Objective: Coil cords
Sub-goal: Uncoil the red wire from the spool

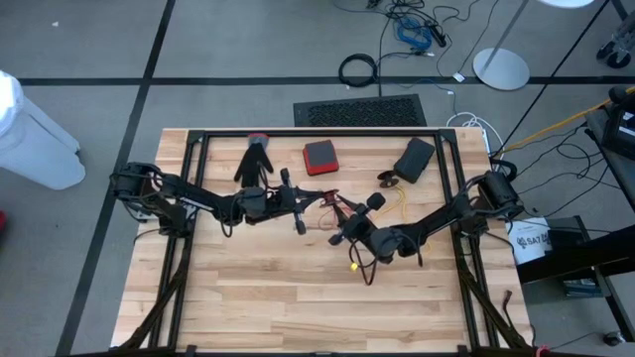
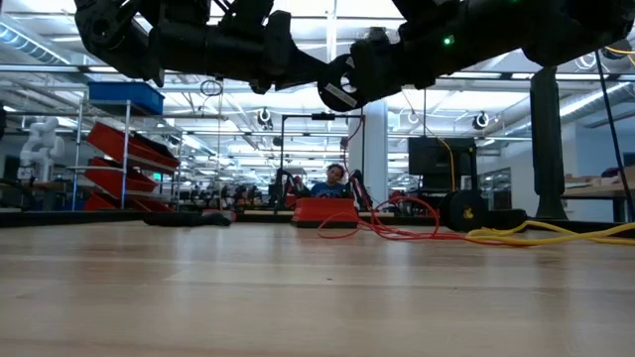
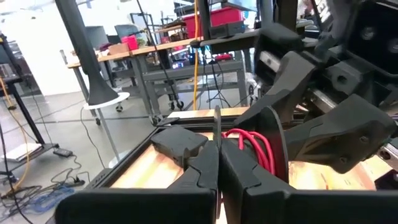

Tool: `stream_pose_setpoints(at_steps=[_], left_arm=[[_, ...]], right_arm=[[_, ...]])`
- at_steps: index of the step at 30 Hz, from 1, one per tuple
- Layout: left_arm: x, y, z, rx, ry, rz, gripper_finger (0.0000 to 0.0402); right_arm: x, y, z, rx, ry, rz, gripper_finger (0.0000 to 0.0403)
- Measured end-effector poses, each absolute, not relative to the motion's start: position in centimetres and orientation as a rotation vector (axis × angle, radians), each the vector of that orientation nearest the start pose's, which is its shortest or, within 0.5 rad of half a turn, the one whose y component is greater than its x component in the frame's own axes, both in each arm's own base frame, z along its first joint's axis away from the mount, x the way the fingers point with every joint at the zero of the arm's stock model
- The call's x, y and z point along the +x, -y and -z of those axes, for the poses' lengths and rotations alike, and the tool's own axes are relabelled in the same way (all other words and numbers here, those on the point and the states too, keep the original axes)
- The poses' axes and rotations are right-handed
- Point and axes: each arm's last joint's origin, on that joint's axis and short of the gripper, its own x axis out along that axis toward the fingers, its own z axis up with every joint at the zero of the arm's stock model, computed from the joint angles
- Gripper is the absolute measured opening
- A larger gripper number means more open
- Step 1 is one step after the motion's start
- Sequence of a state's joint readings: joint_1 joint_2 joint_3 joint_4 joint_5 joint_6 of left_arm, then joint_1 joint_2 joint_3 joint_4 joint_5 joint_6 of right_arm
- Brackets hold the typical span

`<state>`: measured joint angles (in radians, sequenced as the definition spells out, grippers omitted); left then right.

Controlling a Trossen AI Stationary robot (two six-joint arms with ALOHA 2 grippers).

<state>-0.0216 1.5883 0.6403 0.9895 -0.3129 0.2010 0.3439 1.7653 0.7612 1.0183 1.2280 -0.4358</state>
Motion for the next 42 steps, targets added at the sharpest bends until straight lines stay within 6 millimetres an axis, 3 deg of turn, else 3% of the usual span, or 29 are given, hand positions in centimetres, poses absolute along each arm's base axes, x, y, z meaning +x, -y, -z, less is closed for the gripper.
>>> stream_pose_setpoints(at_steps=[7, 13, 23, 35, 42], left_arm=[[31.1, -0.5, -21.1, 0.208, 0.036, -0.367, 0.0001], [31.0, -0.4, -21.5, 0.190, 0.079, -0.369, 0.0001], [31.0, 0.8, -21.8, 0.182, 0.109, -0.329, 0.0000], [31.1, 0.9, -21.7, 0.185, 0.099, -0.322, 0.0000], [31.1, 1.1, -21.7, 0.184, 0.099, -0.314, 0.0000]], right_arm=[[30.6, -10.0, -20.2, -0.467, -0.254, 1.011, 0.0107], [30.5, -10.7, -19.5, -0.363, -0.173, 0.883, 0.0105], [31.6, -6.9, -16.8, -0.151, -0.200, 0.777, 0.0105], [32.0, -6.1, -15.5, -0.155, -0.234, 0.813, 0.0104], [32.1, -5.4, -15.5, -0.155, -0.238, 0.826, 0.0070]])
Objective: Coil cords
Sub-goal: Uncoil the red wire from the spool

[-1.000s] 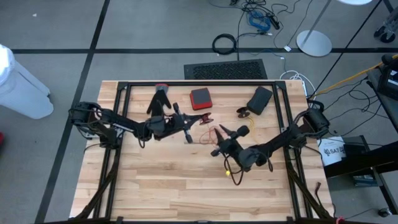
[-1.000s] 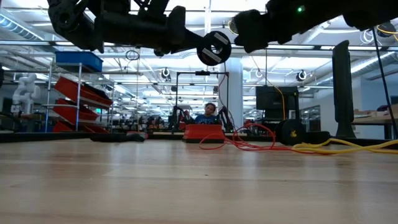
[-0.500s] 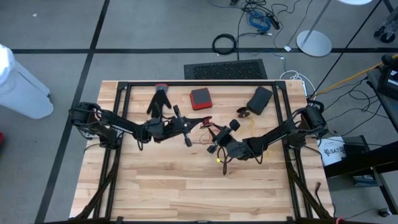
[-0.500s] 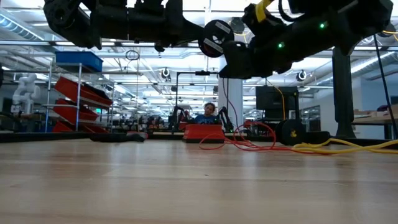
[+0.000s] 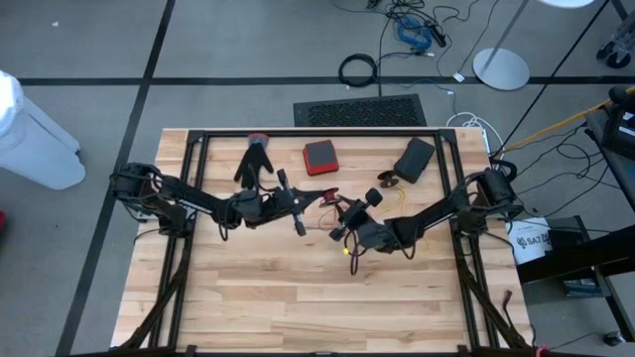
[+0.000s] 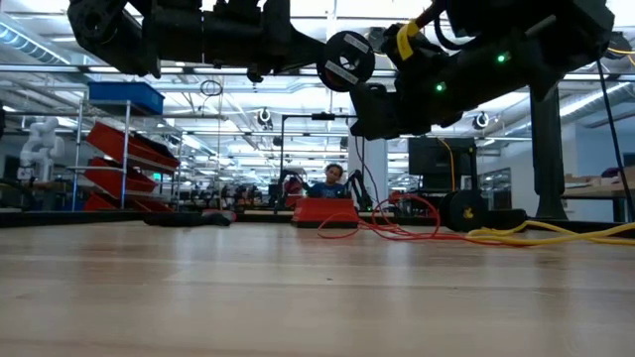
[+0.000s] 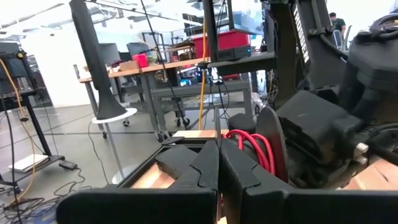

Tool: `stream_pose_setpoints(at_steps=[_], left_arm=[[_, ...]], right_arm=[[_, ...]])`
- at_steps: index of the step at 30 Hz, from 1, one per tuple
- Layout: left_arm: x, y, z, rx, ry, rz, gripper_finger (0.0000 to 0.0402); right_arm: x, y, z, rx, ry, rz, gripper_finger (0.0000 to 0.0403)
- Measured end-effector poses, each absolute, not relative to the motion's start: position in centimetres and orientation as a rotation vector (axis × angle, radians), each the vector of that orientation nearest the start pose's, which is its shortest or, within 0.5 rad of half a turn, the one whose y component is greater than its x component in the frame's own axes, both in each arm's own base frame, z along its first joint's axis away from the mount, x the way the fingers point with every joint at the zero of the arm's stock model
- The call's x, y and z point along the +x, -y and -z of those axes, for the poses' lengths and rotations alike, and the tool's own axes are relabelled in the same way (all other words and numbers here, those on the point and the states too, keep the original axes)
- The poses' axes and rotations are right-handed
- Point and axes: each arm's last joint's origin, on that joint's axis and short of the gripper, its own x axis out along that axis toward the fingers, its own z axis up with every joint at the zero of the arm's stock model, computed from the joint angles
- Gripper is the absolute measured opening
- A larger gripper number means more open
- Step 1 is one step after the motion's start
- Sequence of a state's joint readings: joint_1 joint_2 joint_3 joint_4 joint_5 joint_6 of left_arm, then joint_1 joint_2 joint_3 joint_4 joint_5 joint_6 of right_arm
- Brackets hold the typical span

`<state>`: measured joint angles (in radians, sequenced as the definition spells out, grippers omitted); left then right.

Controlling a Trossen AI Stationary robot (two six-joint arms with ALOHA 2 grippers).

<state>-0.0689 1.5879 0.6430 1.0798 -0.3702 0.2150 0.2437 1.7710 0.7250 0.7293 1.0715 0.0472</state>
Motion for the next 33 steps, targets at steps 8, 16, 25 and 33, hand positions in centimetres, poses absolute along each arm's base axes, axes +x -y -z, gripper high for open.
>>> stream_pose_setpoints(at_steps=[8, 16, 25, 33], left_arm=[[31.1, 1.1, -21.6, 0.186, 0.090, -0.305, 0.0000], [31.1, 1.1, -21.1, 0.203, 0.033, -0.300, 0.0000], [31.0, 0.7, -19.9, 0.351, -0.128, -0.397, 0.0000], [30.9, 0.5, -19.7, 0.449, -0.177, -0.467, 0.0000]], right_arm=[[32.2, -4.8, -15.5, -0.155, -0.241, 0.834, 0.0040], [32.1, -4.8, -15.5, -0.200, -0.259, 0.863, 0.0003], [31.6, -6.3, -15.8, -0.258, -0.248, 0.943, 0.0000], [31.5, -7.3, -16.5, -0.304, -0.228, 0.940, 0.0000]])
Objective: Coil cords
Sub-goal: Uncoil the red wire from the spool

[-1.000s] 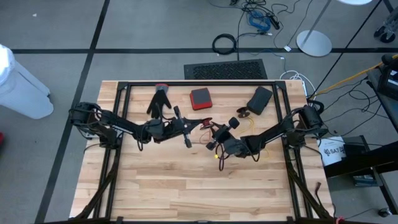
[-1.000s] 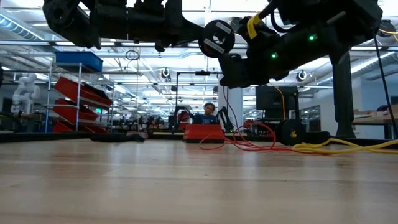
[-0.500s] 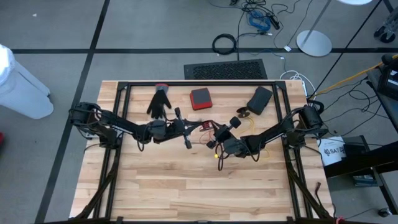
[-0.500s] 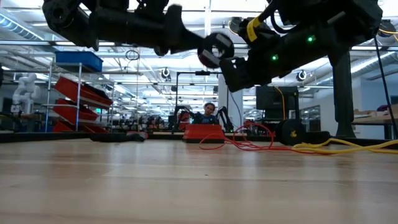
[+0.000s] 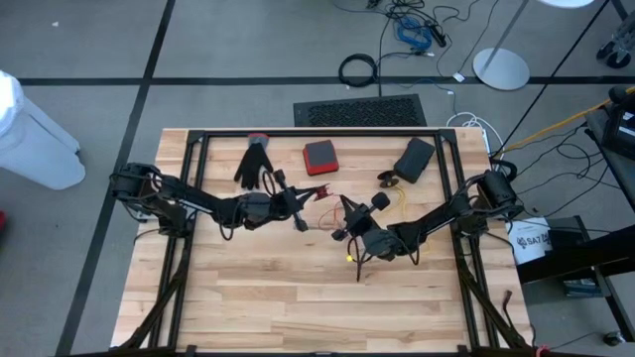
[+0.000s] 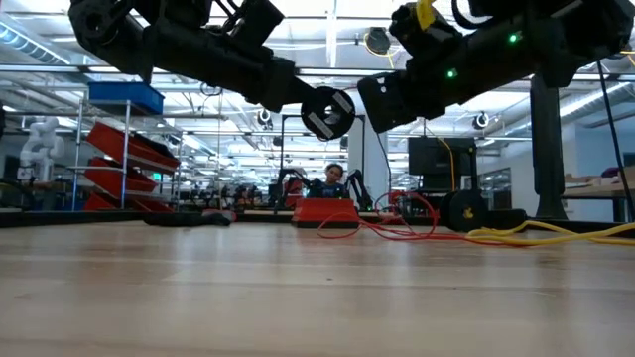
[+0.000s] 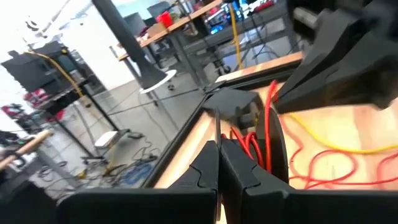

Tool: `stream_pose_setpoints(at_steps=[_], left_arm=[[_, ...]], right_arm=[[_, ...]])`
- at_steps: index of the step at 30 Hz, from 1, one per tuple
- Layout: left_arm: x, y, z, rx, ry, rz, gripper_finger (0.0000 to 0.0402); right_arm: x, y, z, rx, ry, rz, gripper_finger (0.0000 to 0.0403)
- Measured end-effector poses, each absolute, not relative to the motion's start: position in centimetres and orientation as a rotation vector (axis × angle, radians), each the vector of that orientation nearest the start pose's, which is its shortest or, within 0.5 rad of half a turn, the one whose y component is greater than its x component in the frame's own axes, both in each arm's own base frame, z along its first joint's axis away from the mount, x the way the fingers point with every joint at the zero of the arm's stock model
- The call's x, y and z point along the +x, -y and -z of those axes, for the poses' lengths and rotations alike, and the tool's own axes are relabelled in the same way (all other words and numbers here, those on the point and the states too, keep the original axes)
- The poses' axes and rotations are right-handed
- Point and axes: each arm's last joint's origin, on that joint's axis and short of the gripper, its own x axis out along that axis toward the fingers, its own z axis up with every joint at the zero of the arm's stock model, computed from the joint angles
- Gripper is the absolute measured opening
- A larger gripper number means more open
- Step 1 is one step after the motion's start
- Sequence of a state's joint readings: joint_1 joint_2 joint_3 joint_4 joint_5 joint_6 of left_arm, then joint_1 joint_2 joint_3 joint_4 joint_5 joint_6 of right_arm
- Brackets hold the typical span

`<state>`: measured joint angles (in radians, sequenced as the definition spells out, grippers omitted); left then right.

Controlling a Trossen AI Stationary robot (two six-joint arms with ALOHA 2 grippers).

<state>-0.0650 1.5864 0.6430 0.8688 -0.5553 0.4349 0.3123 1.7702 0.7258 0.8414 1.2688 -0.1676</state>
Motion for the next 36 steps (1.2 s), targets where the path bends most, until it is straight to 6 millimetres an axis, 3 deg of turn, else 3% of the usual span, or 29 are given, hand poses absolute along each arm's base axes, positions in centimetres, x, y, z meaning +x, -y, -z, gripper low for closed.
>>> stream_pose_setpoints(at_steps=[7, 13, 19, 26, 30, 36], left_arm=[[30.8, -0.5, -19.9, 0.459, -0.186, -0.536, 0.0000], [30.9, -1.0, -20.2, 0.379, -0.130, -0.534, 0.0000], [31.0, -1.0, -20.7, 0.334, -0.065, -0.503, 0.0000], [31.0, -1.0, -20.6, 0.337, -0.075, -0.501, 0.0000], [31.0, -1.0, -20.7, 0.340, -0.065, -0.504, 0.0000], [30.9, -1.0, -20.9, 0.337, -0.050, -0.507, 0.0000]], right_arm=[[32.0, -8.0, -17.2, -0.305, -0.174, 0.713, 0.0000], [32.5, -7.4, -16.9, -0.259, -0.168, 0.580, 0.0000], [32.5, -5.7, -15.5, -0.190, -0.273, 0.625, 0.0000], [31.7, -4.9, -14.7, -0.230, -0.334, 0.880, 0.0000], [31.5, -5.3, -14.9, -0.230, -0.332, 0.863, 0.0000], [31.4, -5.9, -14.3, -0.177, -0.398, 0.695, 0.0000]])
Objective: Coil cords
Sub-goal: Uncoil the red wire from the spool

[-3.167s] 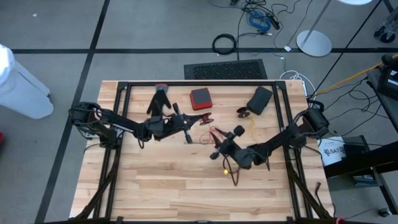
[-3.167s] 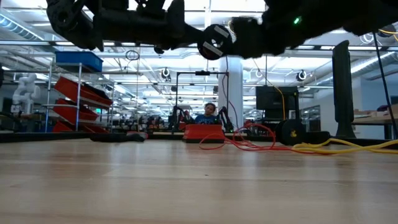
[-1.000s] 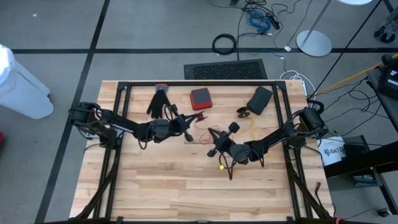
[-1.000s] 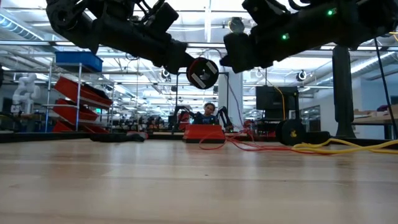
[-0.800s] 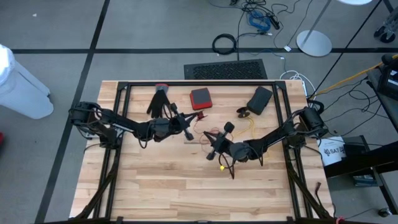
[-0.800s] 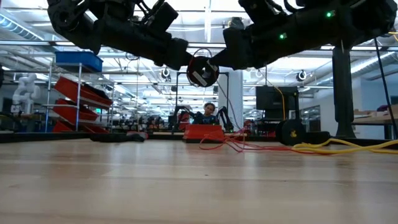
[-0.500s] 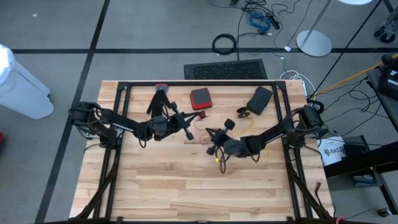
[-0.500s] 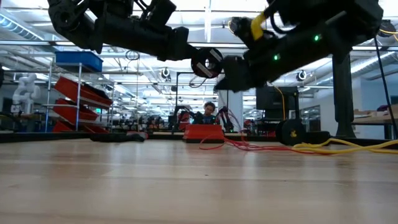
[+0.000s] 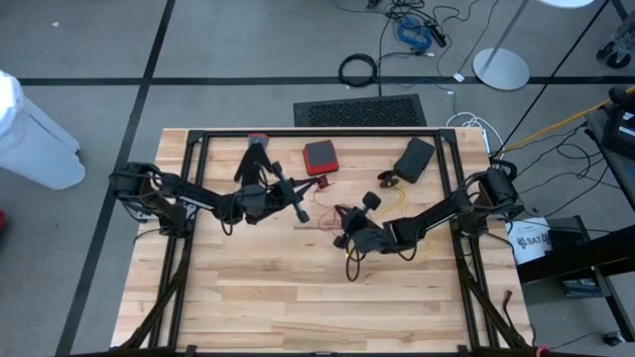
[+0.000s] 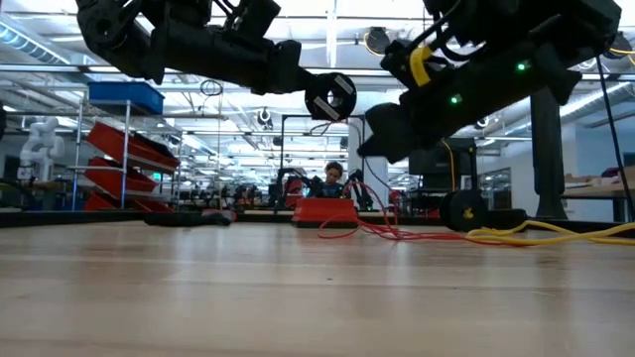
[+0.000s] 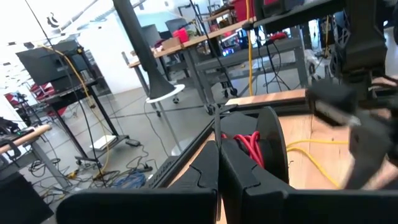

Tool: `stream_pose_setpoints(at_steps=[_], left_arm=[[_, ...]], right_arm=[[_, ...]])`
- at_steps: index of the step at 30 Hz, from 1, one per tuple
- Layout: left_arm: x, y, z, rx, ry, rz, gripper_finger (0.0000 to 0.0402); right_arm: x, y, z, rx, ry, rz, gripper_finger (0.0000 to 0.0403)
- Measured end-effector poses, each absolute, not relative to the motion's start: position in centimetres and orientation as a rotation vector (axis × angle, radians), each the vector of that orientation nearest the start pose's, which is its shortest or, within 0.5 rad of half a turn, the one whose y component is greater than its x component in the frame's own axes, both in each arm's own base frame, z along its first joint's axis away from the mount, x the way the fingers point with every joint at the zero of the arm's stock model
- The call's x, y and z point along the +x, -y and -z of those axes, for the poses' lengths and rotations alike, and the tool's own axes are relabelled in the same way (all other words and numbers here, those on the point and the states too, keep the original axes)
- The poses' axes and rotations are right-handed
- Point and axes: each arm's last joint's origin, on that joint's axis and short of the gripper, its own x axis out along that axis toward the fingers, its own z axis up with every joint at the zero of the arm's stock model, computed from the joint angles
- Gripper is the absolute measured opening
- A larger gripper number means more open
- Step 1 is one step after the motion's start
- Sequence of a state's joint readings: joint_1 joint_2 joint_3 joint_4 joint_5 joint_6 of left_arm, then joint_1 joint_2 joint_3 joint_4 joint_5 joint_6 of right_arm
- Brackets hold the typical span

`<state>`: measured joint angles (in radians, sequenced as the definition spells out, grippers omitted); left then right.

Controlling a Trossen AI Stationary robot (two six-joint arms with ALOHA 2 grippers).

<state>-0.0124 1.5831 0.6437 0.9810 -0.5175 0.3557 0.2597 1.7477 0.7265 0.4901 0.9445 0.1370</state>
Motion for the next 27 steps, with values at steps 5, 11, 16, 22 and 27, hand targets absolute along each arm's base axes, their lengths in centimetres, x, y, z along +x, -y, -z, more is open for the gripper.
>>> stream_pose_setpoints(at_steps=[5, 11, 16, 22, 27], left_arm=[[30.8, -1.0, -21.4, 0.357, -0.028, -0.511, 0.0000], [30.7, -0.9, -21.7, 0.368, -0.019, -0.512, 0.0000], [30.7, -0.9, -21.8, 0.365, -0.005, -0.509, 0.0000], [30.8, -0.8, -21.9, 0.365, 0.011, -0.474, 0.0000], [30.8, -0.6, -22.4, 0.355, 0.071, -0.447, 0.0000]], right_arm=[[30.9, -6.0, -13.7, -0.101, -0.496, 0.579, 0.0012], [30.4, -7.5, -13.6, -0.085, -0.507, 0.534, 0.0043], [30.1, -8.6, -14.6, -0.070, -0.461, 0.503, 0.0089], [29.3, -9.7, -17.4, -0.133, -0.319, 0.613, 0.0130], [29.3, -8.7, -18.3, -0.182, -0.310, 0.679, 0.0136]])
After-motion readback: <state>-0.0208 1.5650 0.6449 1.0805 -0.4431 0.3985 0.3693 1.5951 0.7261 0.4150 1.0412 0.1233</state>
